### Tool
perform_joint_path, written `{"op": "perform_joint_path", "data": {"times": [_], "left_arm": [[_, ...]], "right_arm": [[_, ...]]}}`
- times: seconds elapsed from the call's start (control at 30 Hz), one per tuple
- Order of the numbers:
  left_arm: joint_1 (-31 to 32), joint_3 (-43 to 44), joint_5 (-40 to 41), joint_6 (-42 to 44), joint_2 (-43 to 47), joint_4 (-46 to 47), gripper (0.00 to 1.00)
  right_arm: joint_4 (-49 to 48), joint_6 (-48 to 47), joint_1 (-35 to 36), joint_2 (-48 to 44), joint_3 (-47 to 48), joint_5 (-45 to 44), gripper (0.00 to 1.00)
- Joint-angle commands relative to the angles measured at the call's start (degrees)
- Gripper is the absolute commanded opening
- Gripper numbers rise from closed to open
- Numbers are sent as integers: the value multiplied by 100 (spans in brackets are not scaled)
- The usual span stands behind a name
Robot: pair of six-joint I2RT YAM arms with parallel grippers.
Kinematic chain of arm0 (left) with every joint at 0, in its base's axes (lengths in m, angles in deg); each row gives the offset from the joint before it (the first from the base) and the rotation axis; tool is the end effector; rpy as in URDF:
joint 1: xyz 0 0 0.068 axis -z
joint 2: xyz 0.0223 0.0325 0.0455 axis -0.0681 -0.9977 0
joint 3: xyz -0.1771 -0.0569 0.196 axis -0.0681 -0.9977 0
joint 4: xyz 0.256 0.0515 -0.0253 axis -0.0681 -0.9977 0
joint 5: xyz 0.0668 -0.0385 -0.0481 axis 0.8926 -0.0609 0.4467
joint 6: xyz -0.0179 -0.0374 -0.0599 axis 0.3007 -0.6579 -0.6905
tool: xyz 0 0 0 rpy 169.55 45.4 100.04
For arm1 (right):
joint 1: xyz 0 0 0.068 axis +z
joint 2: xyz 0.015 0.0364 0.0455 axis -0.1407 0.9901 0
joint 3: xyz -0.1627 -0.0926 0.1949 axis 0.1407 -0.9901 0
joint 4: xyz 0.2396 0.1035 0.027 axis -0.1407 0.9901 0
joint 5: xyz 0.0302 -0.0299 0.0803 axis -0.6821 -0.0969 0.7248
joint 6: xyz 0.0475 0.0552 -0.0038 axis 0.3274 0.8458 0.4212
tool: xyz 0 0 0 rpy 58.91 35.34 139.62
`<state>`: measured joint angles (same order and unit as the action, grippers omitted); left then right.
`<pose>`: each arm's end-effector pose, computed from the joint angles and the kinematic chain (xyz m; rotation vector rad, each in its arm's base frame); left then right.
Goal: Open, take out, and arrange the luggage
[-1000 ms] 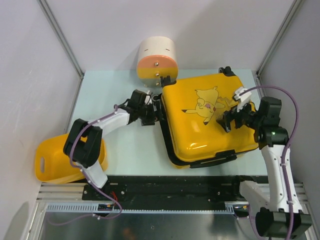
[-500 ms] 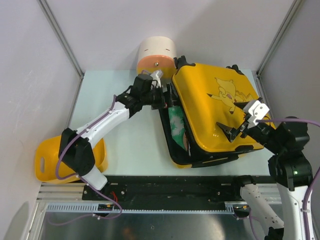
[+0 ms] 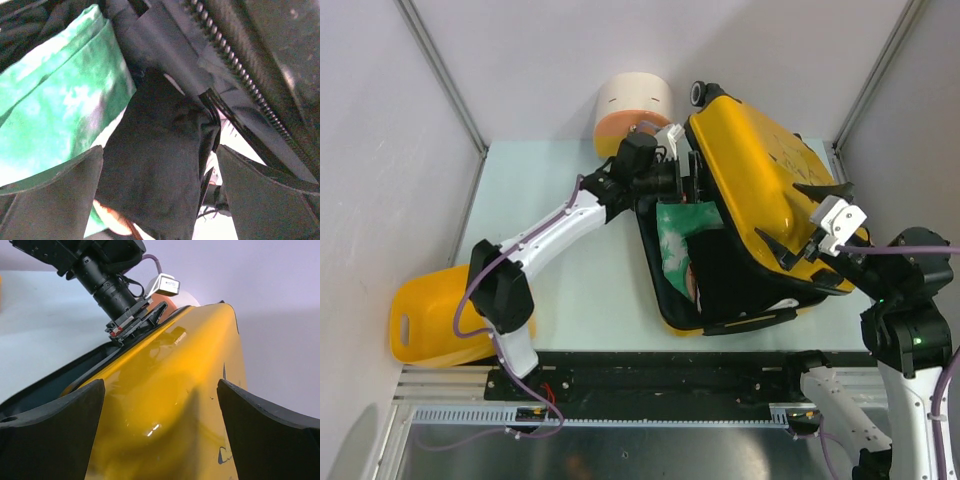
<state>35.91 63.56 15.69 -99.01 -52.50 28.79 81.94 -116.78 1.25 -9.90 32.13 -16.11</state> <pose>0.3231 -0.3011 0.3416 0.3505 2.1522 -1.2347 0.0993 0.0527 0.4720 -0.9501 1.1902 0.1952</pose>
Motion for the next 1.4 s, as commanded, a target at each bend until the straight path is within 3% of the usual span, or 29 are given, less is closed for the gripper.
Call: {"op": "perform_joint_path", "data": {"times": [0.0, 0.37, 0.5, 0.63, 0.83, 0.9, 0.93, 1.1, 1.17, 1.37], "left_arm": [[114, 887, -258, 133, -243, 336, 100], [255, 2049, -302, 177, -981, 327, 100], [281, 2269, -266, 159, -1114, 336, 100], [299, 2322, -231, 159, -1193, 345, 100], [308, 2471, -240, 168, -1316, 336, 100], [308, 2489, -231, 151, -1351, 345, 100], [317, 2507, -223, 151, -1368, 336, 100], [378, 2630, -214, 151, -1474, 345, 100], [413, 2673, -205, 151, -1527, 345, 100], [431, 2779, -64, 142, -1658, 345, 100]], "right_arm": [[295, -841, -3, -105, 149, -1291, 100], [-5, -1651, -301, -774, 211, -318, 100], [484, -2054, -1073, -879, 229, 798, 100], [988, -2697, -2582, -940, 229, 1983, 100], [1622, -3611, -4035, -1292, -96, 3522, 100], [1002, -3183, -4090, -1337, -245, 3481, 100], [597, -2267, -4081, -1363, -437, 3272, 100], [-1485, -670, -4046, -1259, -861, 2647, 100], [-1761, -90, -4055, -1126, -861, 2611, 100], [-2289, 440, -4002, -660, -870, 2198, 100]]}}
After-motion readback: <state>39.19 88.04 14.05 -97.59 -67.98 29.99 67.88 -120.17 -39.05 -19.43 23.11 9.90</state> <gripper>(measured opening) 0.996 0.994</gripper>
